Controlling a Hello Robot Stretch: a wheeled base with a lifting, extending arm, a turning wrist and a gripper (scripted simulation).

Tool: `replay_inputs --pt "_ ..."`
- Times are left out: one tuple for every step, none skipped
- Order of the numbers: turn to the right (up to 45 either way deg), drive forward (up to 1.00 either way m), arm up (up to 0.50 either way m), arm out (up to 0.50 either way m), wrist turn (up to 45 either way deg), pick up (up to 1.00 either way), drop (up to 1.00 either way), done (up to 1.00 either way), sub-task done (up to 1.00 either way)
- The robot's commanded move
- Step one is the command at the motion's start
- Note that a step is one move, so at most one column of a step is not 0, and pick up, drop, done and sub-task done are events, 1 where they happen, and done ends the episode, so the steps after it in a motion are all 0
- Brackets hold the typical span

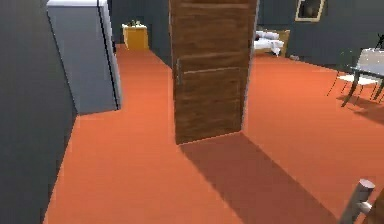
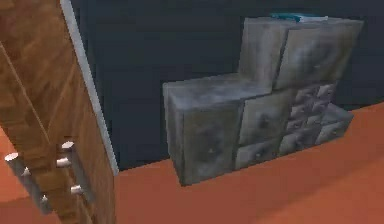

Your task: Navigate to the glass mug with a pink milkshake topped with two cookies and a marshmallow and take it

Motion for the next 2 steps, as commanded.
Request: replay_inputs --pt "0.0 0.7 0.0 0.0 0.0 0.0 0.0 0.0 0.0" --pt "39.0 0.0 0.0 0.0 0.0 0.0 0.0 0.0 0.0"
